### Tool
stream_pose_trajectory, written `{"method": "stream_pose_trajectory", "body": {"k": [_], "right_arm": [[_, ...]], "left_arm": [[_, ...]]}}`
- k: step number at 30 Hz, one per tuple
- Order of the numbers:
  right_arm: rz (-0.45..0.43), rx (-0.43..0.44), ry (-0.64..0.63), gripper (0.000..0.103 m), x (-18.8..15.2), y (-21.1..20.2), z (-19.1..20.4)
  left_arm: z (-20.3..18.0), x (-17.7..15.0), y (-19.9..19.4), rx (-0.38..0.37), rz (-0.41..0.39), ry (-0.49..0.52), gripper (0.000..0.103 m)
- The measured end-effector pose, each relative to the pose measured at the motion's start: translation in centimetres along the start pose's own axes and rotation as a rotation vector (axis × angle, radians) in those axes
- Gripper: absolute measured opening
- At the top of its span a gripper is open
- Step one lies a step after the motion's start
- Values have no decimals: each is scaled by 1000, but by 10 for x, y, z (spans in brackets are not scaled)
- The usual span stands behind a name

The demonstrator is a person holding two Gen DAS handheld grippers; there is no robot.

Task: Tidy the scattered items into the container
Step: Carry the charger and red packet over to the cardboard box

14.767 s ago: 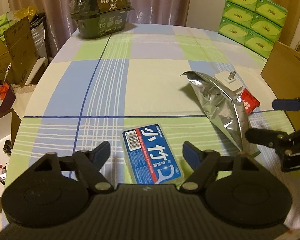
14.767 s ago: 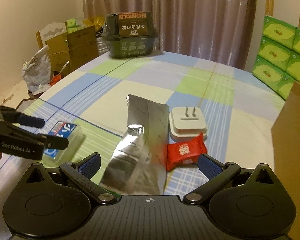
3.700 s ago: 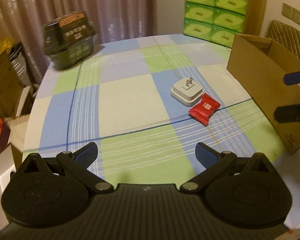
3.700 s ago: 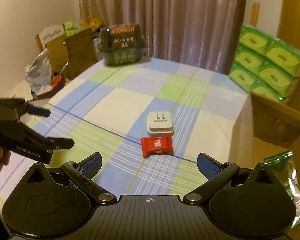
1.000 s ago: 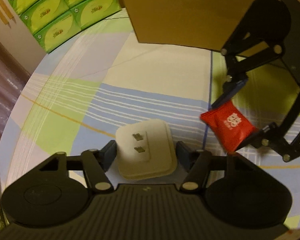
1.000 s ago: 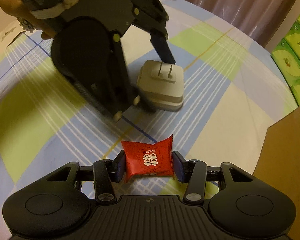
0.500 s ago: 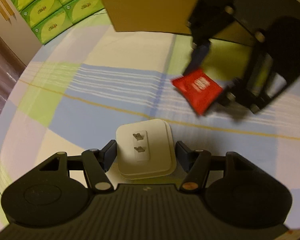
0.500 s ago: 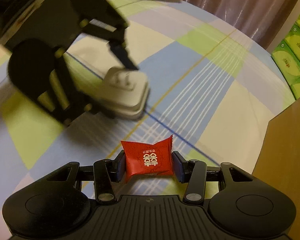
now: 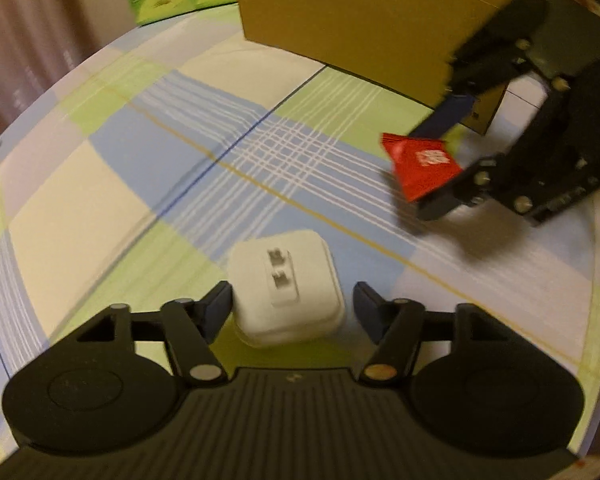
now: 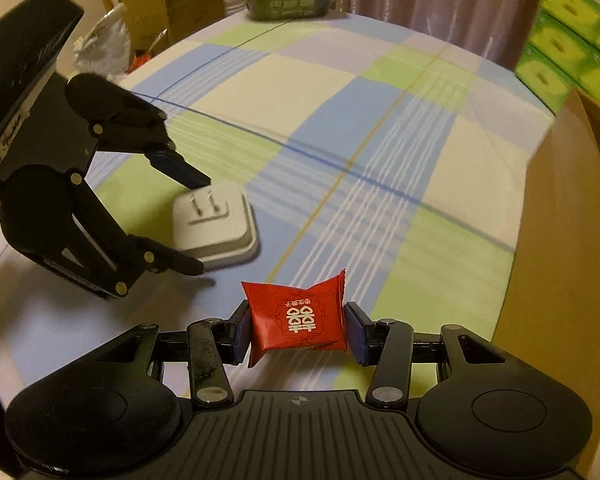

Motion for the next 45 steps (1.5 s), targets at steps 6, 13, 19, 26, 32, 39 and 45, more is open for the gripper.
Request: {"method": "stream_pose_trajectory", "body": {"k": [6, 13, 19, 26, 32, 39, 45], "right_arm": [[-36, -22, 38, 45, -19, -15, 4], [-52, -21, 69, 45, -32, -20, 3], [-55, -4, 113, 45, -46, -19, -1], [-68, 11, 146, 45, -61, -23, 2], [-64, -3, 151, 45, -74, -26, 9], [-55, -1, 157, 45, -87, -22, 14], [-62, 4, 174, 45, -89, -22, 12]], "left_arm": [[3, 0, 0, 57, -3, -158, 70], [13, 4, 1, 113, 19, -273, 56], [-3, 1, -12, 116, 23, -255, 56], [-27, -9, -31, 86, -1, -295, 55], [-46, -24, -30, 72, 33, -324, 54], [-51, -28, -22, 66, 43, -375, 56], [-52, -21, -15, 92, 55, -372, 59]]}}
Point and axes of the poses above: each gripper's, at about its wrist camera, not at the fingertips, and y roughly the way its jaws point, z to its left, x to its top, the point moved 9 cm from there along y, roughly the way its jaws point, and after that the axes turned 13 degrees about z, right-handed, at the moved point
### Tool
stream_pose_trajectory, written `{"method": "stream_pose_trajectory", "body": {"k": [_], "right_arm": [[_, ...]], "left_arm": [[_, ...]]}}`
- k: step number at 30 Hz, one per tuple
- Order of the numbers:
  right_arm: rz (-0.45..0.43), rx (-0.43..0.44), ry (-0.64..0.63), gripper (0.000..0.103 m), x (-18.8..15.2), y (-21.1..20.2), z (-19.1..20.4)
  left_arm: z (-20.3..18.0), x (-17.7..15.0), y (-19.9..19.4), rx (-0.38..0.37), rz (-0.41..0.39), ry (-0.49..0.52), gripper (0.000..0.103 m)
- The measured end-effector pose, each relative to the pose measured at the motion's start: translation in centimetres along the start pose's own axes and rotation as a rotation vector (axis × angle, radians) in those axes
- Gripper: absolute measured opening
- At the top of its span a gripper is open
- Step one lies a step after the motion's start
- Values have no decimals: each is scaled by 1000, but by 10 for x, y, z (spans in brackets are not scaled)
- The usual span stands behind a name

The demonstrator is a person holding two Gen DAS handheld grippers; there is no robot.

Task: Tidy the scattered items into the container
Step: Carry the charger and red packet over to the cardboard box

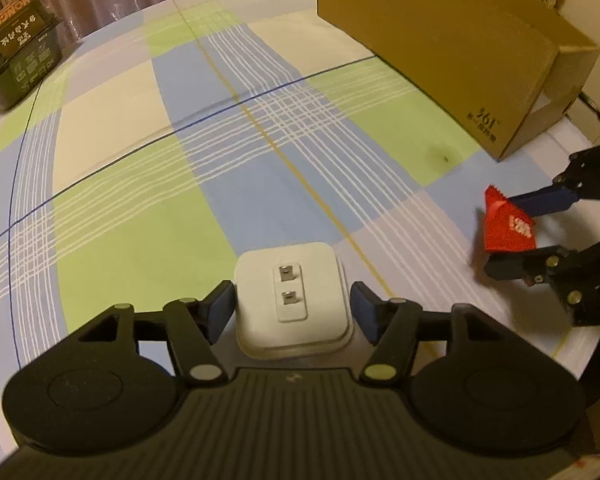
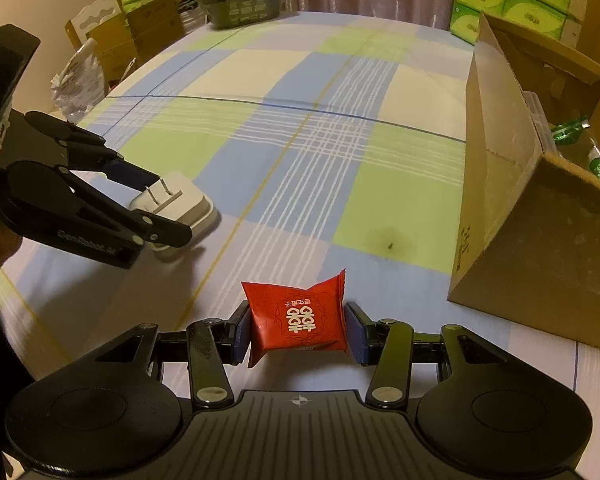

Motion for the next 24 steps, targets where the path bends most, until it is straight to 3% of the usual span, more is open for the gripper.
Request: {"method": "stream_pose_trajectory", "body": {"k": [10, 24], "right_arm": [[-7, 5, 10, 45, 2, 0, -4], [-53, 1, 14, 45, 5, -20, -4]], "left_arm": [[-3, -2, 2, 40, 4, -9, 60], [-20, -5, -23, 29, -33, -18, 60]]}}
Point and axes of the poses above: each gripper's, at about its wrist camera, not at the fingertips, and y roughly the way its jaws point, z to its left, x to its top, the point moved 9 cm from there along y, roughly the way its jaws point, and after that the axes turned 13 degrees about z, right-handed, at the moved point
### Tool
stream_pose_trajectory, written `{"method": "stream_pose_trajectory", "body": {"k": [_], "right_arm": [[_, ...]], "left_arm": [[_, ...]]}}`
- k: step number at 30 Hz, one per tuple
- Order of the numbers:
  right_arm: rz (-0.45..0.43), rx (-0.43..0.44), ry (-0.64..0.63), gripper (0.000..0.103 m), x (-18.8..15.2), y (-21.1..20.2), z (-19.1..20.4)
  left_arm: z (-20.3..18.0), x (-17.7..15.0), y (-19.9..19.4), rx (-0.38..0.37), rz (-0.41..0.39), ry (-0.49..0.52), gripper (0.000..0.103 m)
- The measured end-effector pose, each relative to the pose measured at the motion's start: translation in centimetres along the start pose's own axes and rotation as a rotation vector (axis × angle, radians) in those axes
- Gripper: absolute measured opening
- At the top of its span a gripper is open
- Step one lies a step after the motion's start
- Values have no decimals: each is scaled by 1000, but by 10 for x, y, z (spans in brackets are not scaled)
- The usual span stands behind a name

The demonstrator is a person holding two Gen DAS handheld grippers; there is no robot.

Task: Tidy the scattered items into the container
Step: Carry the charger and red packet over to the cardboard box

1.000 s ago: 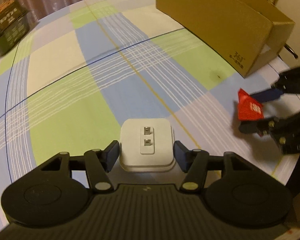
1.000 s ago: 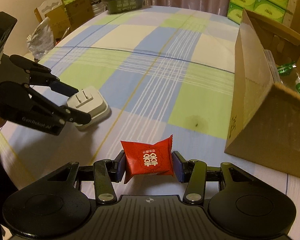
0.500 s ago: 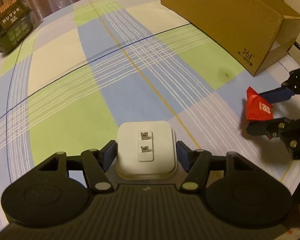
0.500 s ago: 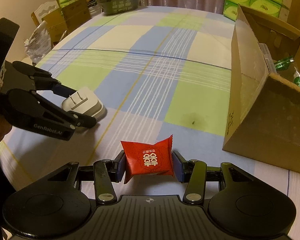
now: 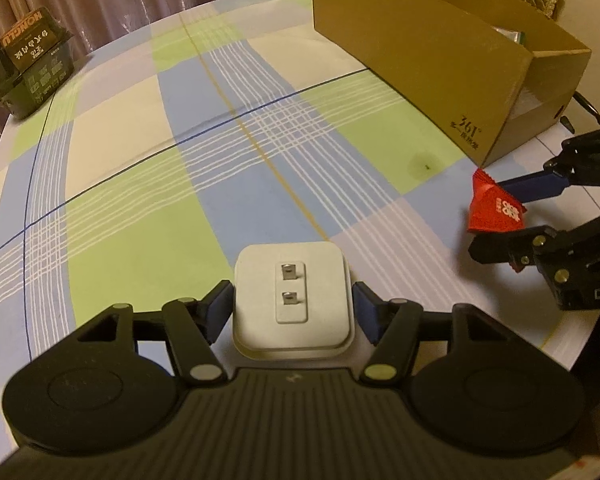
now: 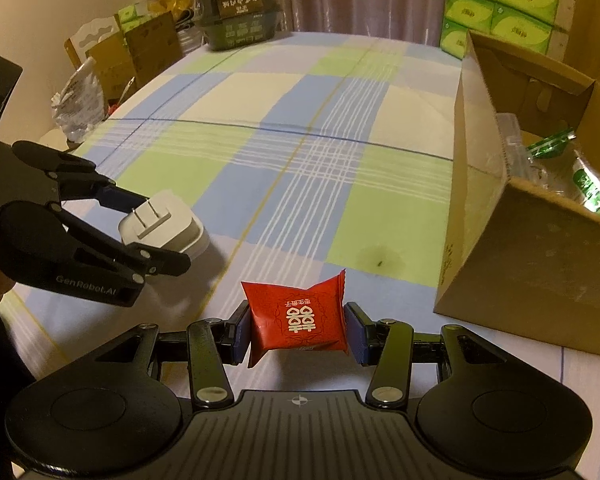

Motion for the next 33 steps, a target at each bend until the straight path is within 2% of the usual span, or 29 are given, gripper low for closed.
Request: {"method": "stream_pose_trajectory", "body": {"k": [22, 33], "right_arm": [[-63, -23, 22, 45, -6, -35, -18], [-108, -51, 47, 45, -14, -63, -31]], "left_arm": [[-30, -2, -32, -34, -54, -8, 60], [-47, 8, -56, -47, -104, 6, 60]]}}
Point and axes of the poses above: each gripper's, at about its wrist camera, not at the fingertips, and y roughly the way its jaws point, z to its left, x to its top, the point moved 9 cm from there along y, roughly the way its jaws point, and after that the axes turned 13 degrees about z, right-handed, at the moved point
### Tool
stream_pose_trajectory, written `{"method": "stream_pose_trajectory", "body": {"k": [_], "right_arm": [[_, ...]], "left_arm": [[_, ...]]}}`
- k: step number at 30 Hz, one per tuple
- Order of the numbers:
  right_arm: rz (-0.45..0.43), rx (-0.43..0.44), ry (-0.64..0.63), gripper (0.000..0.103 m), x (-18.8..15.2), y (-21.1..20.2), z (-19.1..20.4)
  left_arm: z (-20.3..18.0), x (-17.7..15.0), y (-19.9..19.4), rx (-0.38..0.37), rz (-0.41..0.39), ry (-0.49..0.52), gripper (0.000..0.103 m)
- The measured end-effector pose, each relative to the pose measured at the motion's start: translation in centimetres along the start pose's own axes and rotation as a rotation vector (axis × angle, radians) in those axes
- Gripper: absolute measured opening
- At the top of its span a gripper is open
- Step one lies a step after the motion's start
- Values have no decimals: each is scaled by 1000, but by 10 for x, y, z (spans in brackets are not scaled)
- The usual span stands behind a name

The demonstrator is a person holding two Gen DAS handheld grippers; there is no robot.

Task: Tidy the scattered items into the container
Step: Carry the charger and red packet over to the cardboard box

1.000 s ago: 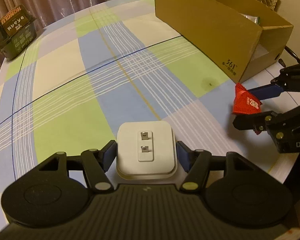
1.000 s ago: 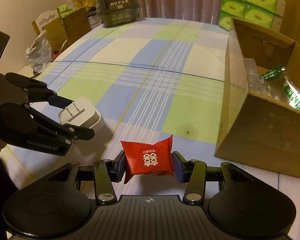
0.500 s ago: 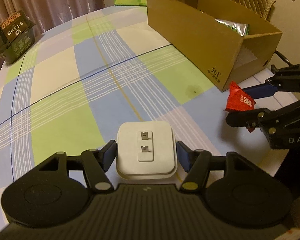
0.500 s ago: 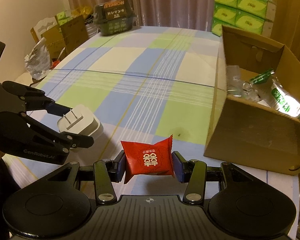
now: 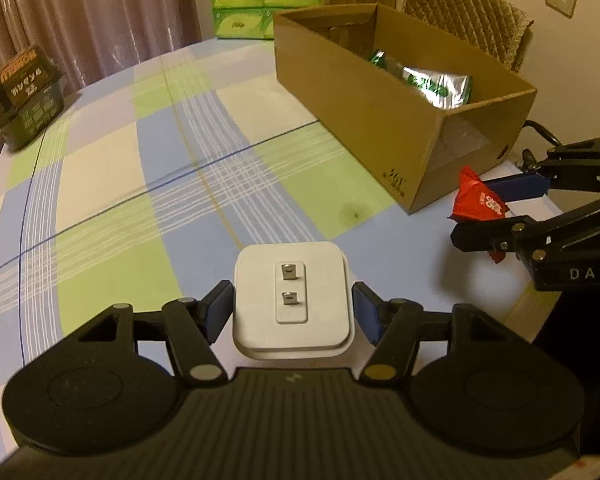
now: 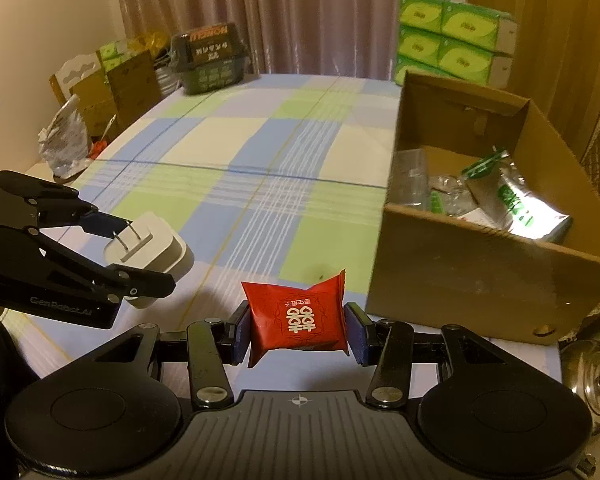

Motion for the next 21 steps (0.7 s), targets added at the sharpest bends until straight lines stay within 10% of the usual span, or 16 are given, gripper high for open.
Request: {"method": "stream_pose_trajectory", "body": {"k": [21], "right_arm": [[-116, -83, 34, 45, 23, -56, -39]], "left_arm": [[-35, 48, -32, -13, -100, 56, 60]]}}
Point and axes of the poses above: each gripper's, at about its wrist camera, not at the fingertips, and y roughly the way its jaws point, z to its left, x to its top, the point moved 9 cm from there along y, roughly the way its jaws point, and after that the axes turned 13 degrees about z, right-handed, at the moved point
